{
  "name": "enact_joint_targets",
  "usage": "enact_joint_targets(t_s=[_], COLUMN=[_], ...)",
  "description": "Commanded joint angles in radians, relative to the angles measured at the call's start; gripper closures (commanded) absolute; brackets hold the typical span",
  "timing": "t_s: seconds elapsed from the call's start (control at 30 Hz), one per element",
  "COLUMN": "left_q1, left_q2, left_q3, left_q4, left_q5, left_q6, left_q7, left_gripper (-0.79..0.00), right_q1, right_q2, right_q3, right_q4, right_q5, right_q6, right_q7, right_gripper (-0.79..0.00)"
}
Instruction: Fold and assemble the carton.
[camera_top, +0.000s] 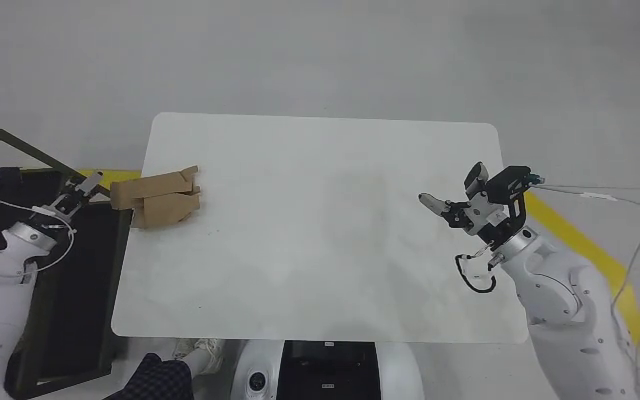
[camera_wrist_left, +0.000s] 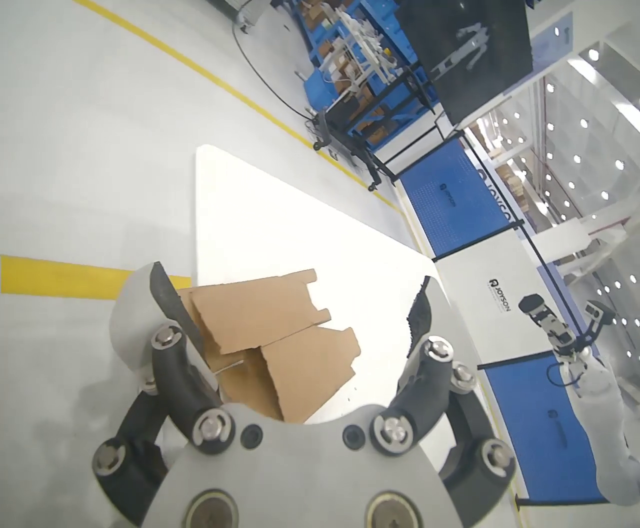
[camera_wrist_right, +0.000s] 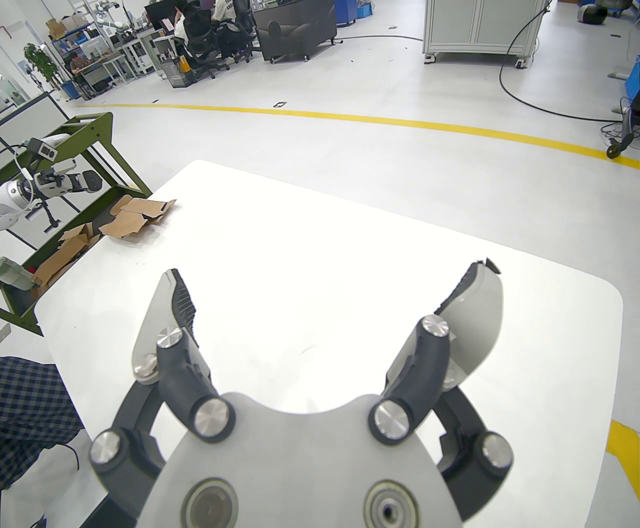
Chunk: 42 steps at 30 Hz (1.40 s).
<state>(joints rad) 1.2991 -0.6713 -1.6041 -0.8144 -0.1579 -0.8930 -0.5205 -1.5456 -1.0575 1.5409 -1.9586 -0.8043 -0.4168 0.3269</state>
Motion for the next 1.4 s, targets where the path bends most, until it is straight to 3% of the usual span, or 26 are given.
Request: enact_joint_targets(t_s=[0.0,0.4,0.77,0.8,0.83,0.9,0.97,1.07,1.2,1.37], left_q1=[-0.045,-0.330,-0.438,-0.443,-0.447,-0.453,-0.459,-0.465,-0.469,-0.475], left_q2=[-0.004,-0.061,-0.096,-0.097,-0.098,-0.100,-0.102,-0.105,-0.107,-0.109], left_q3=[0.013,0.168,0.226,0.227,0.227,0.228,0.226,0.223,0.220,0.220], left_q4=[0.067,0.381,0.524,0.532,0.538,0.549,0.558,0.567,0.574,0.577], left_q5=[-0.001,0.181,0.247,0.248,0.247,0.243,0.235,0.218,0.204,0.198], left_q6=[0.012,0.086,0.046,0.044,0.040,0.037,0.035,0.034,0.035,0.041], left_q7=[-0.021,-0.037,-0.030,-0.033,-0.036,-0.042,-0.050,-0.068,-0.089,-0.108], left_gripper=[-0.785,-0.785,-0.785,-0.739,-0.582,-0.391,-0.339,-0.182,-0.083,-0.080], right_q1=[0.000,0.000,0.000,0.000,0.000,0.000,0.000,0.000,0.000,0.000], right_q2=[0.000,0.000,0.000,0.000,0.000,0.000,0.000,0.000,0.000,0.000], right_q3=[0.000,0.000,0.000,0.000,0.000,0.000,0.000,0.000,0.000,0.000], right_q4=[0.000,0.000,0.000,0.000,0.000,0.000,0.000,0.000,0.000,0.000], right_q5=[0.000,0.000,0.000,0.000,0.000,0.000,0.000,0.000,0.000,0.000], right_q6=[0.000,0.000,0.000,0.000,0.000,0.000,0.000,0.000,0.000,0.000], right_q7=[0.000,0.000,0.000,0.000,0.000,0.000,0.000,0.000,0.000,0.000], right_gripper=[-0.785,-0.785,-0.785,-0.785,-0.785,-0.785,-0.785,-0.785,-0.785,-0.785])
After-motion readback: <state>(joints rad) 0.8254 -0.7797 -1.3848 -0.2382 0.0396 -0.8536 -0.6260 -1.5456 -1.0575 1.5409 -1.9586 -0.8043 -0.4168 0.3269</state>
